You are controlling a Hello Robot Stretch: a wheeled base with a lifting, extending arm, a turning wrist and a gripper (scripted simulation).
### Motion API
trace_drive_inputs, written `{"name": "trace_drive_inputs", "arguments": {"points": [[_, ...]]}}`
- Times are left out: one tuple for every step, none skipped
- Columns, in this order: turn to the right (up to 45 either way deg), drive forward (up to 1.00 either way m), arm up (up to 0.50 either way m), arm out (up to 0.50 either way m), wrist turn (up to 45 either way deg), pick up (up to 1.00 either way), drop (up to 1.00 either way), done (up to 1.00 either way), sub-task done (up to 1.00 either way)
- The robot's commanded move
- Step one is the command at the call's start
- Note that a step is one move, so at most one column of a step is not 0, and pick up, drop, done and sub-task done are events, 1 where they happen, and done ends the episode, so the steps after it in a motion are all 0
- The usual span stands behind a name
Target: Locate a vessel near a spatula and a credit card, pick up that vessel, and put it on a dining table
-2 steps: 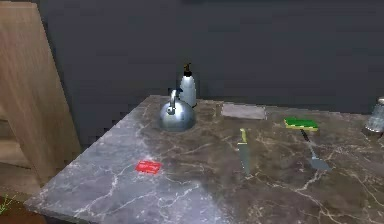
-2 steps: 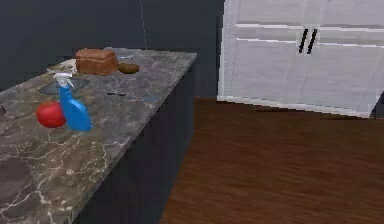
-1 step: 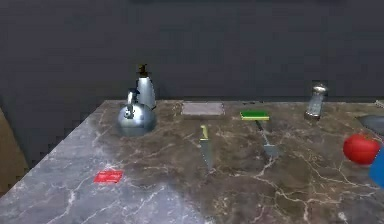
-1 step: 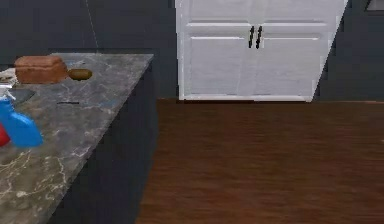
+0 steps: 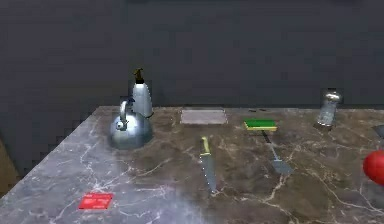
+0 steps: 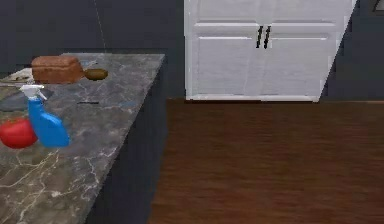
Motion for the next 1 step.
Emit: {"name": "trace_drive_inputs", "arguments": {"points": [[-45.0, 0.00, 0.00, 0.00, 0.0, 0.00, 0.00, 0.00, 0.00]]}}
